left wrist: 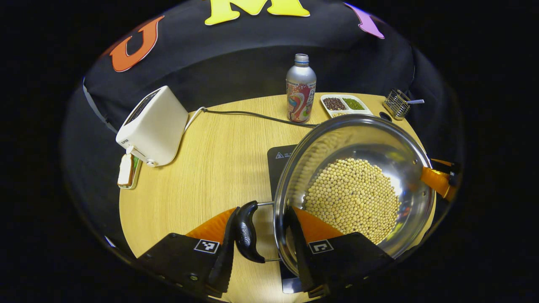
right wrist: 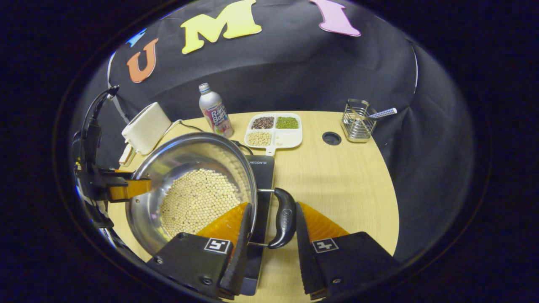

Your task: First push the handle of the pot to place it horizontally, then grasp the pot with both hands and set it on the induction cooktop.

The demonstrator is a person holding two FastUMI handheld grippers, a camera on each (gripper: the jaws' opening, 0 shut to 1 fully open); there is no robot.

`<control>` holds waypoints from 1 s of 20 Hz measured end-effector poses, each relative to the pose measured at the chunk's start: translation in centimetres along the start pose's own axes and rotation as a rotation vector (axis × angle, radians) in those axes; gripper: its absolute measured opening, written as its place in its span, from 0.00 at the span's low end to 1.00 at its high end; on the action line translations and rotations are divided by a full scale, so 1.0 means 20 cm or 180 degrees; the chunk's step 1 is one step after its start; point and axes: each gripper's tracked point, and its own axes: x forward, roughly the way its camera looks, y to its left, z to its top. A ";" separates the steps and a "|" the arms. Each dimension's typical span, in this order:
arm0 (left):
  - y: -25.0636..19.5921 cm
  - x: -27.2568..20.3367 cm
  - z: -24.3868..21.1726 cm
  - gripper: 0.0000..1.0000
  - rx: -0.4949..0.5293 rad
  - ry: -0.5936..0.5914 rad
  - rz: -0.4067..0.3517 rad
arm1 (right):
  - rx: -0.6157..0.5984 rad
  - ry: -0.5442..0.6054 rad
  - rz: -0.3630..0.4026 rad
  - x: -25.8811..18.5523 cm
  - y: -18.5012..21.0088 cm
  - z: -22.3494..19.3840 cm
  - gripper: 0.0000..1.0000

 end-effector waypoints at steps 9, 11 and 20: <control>-0.01 -0.01 0.00 0.65 -0.0011 -0.0095 -0.0026 | 0.0019 -0.0144 0.0003 -0.01 0.00 0.01 0.58; 0.03 -0.02 0.04 0.69 -0.0005 -0.0370 0.0019 | 0.0056 -0.0161 0.0017 0.01 -0.03 -0.02 0.70; 0.05 -0.24 0.06 0.97 -0.0051 -0.1060 0.0157 | -0.0027 -0.0642 -0.0140 -0.19 0.02 0.04 0.81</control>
